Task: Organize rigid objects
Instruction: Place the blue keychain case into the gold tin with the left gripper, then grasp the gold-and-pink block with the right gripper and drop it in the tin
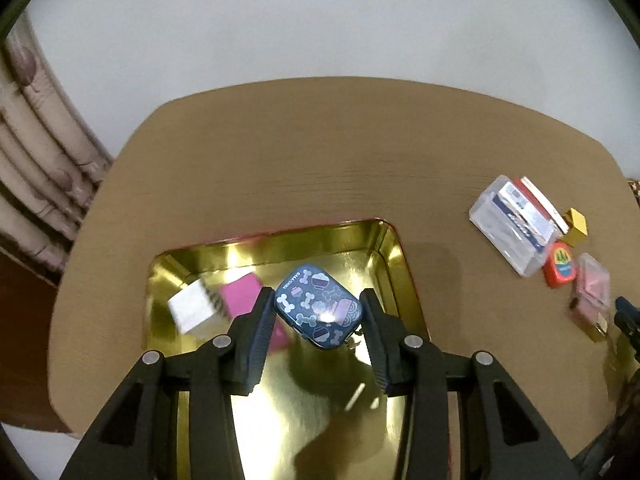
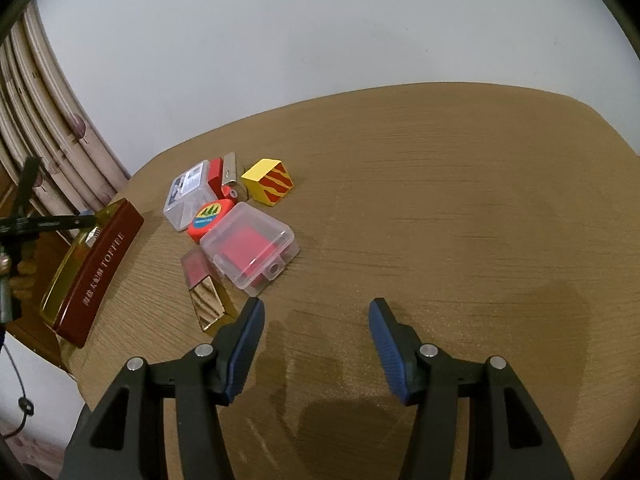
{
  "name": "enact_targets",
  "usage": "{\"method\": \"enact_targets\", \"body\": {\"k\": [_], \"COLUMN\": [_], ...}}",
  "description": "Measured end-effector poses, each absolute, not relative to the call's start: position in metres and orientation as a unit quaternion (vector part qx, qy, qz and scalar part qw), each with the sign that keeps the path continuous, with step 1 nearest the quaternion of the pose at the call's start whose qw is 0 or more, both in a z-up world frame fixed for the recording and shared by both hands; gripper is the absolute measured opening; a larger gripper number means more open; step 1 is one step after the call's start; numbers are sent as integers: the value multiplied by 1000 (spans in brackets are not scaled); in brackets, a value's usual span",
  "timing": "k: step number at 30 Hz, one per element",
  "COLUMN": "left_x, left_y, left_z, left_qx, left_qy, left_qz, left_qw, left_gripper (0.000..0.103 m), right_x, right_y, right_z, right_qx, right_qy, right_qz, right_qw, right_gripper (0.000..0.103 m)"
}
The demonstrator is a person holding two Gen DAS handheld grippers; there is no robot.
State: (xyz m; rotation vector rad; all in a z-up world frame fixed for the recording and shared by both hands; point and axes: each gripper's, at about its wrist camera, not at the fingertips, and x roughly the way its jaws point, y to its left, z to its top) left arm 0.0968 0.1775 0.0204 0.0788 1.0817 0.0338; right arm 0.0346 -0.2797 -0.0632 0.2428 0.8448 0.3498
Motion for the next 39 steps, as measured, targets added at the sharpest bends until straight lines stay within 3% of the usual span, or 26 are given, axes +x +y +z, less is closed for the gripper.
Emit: {"method": "enact_targets", "body": {"k": [9,15,17,21,31,39], "left_x": [121,111,94,39,-117,-144], "left_y": [177,189,193,196,128,131], "left_z": [-18,6,28,68,76,34], "left_qx": [44,8,-17,-78,-30,-138], "left_qy": [540,531,505,430,394,469], "left_qz": [36,42,39,40,21,-8], "left_qw": [840,846,862,899,919,873], "left_gripper": [39,43,52,78,81,81], "right_x": [36,35,33,21,29,52], "right_y": [-278,-280,-283,-269,-206,-186], "right_z": [-64,-63,-61,-49,-45,-49], "right_qx": [114,119,128,103,42,-7], "right_qy": [407,404,397,390,429,461], "right_qz": [168,172,183,214,299,287], "right_qw": [891,890,890,890,852,840], "right_gripper": [56,56,56,56,56,56]}}
